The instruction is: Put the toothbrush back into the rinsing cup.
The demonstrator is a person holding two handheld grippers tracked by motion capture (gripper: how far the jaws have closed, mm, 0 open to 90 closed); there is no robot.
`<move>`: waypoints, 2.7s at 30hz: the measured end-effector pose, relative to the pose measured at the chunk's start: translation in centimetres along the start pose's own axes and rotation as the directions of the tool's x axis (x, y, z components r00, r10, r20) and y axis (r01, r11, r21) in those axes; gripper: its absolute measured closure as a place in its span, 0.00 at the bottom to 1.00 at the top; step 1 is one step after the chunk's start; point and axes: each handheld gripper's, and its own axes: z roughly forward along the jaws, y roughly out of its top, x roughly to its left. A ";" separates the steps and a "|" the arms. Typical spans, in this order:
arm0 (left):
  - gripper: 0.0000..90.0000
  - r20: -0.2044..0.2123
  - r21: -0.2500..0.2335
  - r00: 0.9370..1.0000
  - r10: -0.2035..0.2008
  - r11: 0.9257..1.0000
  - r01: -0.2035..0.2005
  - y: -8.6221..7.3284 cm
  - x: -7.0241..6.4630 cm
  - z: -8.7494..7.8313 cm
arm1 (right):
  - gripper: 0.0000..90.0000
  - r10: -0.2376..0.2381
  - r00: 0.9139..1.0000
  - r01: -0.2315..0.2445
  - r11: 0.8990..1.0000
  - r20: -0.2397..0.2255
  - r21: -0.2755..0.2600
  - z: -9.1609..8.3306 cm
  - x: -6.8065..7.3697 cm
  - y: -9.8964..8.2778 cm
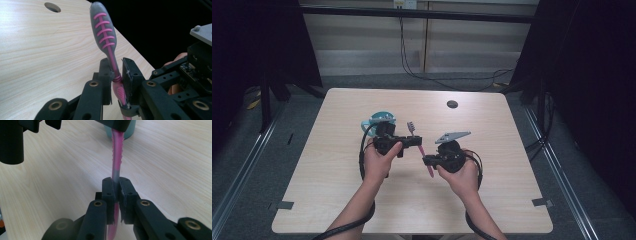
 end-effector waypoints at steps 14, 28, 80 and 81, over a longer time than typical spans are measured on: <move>0.92 0.000 -0.007 0.999 0.040 0.999 -0.040 0.4 -0.8 0.1 | 0.93 0.022 1.000 -0.022 1.000 -0.010 -0.021 0.2 0.3 -0.1; 0.93 -0.022 -0.003 0.998 0.055 0.998 -0.055 0.4 -0.9 0.3 | 0.88 0.022 0.999 -0.023 1.000 -0.029 -0.021 0.7 0.8 0.0; 0.93 -0.121 0.026 0.986 0.116 0.993 -0.114 2.7 -0.2 -4.1 | 0.19 0.058 0.991 -0.052 0.997 0.124 -0.048 -1.6 -5.1 -4.5; 0.93 -0.122 0.028 0.986 0.115 0.993 -0.113 2.7 -0.2 -4.2 | 0.19 0.049 0.989 -0.045 0.999 0.140 -0.028 -1.5 -5.3 -4.7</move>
